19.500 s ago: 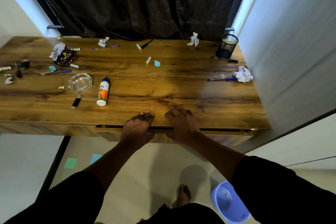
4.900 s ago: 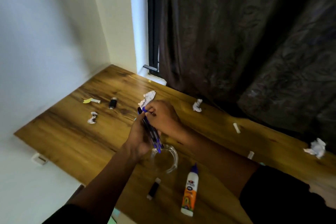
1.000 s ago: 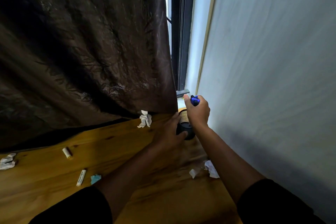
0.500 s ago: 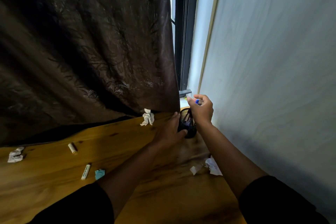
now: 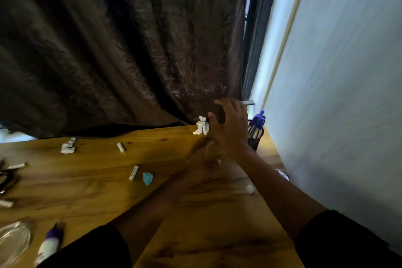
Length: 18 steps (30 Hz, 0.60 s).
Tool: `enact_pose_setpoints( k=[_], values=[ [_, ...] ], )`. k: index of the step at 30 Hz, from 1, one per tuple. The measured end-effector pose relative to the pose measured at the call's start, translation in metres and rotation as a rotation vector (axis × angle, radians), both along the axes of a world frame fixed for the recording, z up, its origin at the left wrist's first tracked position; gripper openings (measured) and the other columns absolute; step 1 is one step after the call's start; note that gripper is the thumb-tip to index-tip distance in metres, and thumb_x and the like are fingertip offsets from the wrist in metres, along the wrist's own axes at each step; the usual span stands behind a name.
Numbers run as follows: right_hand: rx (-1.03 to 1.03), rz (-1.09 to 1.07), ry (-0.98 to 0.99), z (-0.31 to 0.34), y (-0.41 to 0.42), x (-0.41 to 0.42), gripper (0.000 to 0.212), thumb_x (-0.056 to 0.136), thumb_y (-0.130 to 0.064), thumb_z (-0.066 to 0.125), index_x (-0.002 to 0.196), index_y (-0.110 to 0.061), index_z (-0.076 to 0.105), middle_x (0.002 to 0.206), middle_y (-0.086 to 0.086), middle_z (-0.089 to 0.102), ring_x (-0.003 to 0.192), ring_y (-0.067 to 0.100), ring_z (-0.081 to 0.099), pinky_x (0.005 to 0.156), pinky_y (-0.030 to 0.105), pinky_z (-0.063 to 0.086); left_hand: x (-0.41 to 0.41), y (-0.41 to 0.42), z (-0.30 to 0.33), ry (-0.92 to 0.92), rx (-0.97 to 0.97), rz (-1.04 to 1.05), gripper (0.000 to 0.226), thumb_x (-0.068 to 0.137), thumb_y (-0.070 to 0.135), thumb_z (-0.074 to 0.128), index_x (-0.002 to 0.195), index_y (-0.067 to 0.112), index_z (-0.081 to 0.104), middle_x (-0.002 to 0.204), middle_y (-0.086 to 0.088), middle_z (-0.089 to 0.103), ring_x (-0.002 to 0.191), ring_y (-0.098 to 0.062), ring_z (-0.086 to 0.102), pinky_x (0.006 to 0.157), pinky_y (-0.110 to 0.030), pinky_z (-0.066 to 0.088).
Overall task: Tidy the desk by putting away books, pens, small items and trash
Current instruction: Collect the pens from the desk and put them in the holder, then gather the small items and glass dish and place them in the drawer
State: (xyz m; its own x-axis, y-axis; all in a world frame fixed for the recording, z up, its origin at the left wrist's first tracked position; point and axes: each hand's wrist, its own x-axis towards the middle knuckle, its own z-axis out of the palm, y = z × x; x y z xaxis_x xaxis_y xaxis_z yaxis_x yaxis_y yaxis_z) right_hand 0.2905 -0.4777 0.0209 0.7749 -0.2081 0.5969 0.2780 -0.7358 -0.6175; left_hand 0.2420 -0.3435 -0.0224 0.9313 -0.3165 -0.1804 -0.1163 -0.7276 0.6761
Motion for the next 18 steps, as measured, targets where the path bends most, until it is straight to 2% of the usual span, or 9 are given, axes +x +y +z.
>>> enact_pose_setpoints(
  k=[3,6,9,11,14,16,18],
  values=[
    [-0.147,0.141,-0.02,-0.018,0.032,-0.016,0.033,0.087,-0.03,0.069,0.118,-0.021,0.067,0.117,0.0,0.063,0.115,0.021,0.052,0.095,0.032,0.043,-0.03,0.036,-0.002,-0.083,0.056,-0.004,0.069,0.098,0.038,0.062,0.157,0.02,0.032,0.159,-0.003,0.038,0.147,-0.022,0.034,0.116,-0.035,0.031],
    [-0.23,0.318,0.03,-0.046,0.064,-0.032,0.031,0.088,-0.027,0.065,0.118,-0.018,0.066,0.114,0.003,0.064,0.108,0.025,0.057,0.094,0.038,0.047,-0.047,0.072,-0.015,-0.062,0.256,0.004,0.058,0.097,0.041,0.056,0.149,0.018,0.045,0.153,-0.005,0.046,0.144,-0.027,0.038,0.113,-0.035,0.034],
    [-0.328,0.482,0.352,-0.071,0.094,-0.048,0.045,0.091,-0.038,0.058,0.133,-0.021,0.06,0.128,0.006,0.061,0.12,0.028,0.057,0.1,0.039,0.047,-0.061,0.12,-0.043,-0.039,0.482,-0.042,0.081,0.082,0.062,0.033,0.153,0.026,0.043,0.161,-0.003,0.036,0.15,-0.027,0.03,0.118,-0.041,0.03],
    [-0.391,0.547,0.566,-0.082,0.111,-0.059,0.052,0.095,-0.042,0.055,0.143,-0.025,0.053,0.145,0.008,0.051,0.134,0.028,0.049,0.104,0.038,0.045,-0.074,0.15,-0.058,0.004,0.559,-0.001,0.092,0.076,0.062,0.027,0.159,0.022,0.033,0.166,-0.005,0.027,0.153,-0.03,0.024,0.121,-0.044,0.027],
    [-0.519,0.594,0.555,-0.087,0.136,-0.078,0.048,0.097,-0.041,0.053,0.143,-0.028,0.052,0.147,0.002,0.047,0.136,0.027,0.045,0.105,0.039,0.042,-0.096,0.183,-0.061,-0.012,0.613,0.062,0.1,0.067,0.062,0.023,0.16,0.025,0.026,0.163,0.0,0.028,0.149,-0.029,0.03,0.117,-0.044,0.034],
    [-0.547,0.652,0.552,-0.08,0.152,-0.092,0.053,0.094,-0.048,0.043,0.142,-0.029,0.051,0.145,0.001,0.047,0.136,0.029,0.043,0.108,0.043,0.041,-0.105,0.198,-0.056,-0.024,0.642,0.112,0.09,0.072,0.058,0.032,0.156,0.029,0.031,0.158,0.002,0.031,0.145,-0.028,0.035,0.11,-0.043,0.041],
    [-0.584,0.713,0.591,-0.077,0.173,-0.105,0.064,0.088,-0.053,0.028,0.145,-0.029,0.047,0.149,0.002,0.044,0.14,0.031,0.036,0.11,0.047,0.039,-0.117,0.21,-0.038,-0.019,0.572,0.199,0.081,0.078,0.05,0.055,0.153,0.026,0.036,0.157,0.001,0.031,0.142,-0.029,0.037,0.105,-0.042,0.048]
  ],
)
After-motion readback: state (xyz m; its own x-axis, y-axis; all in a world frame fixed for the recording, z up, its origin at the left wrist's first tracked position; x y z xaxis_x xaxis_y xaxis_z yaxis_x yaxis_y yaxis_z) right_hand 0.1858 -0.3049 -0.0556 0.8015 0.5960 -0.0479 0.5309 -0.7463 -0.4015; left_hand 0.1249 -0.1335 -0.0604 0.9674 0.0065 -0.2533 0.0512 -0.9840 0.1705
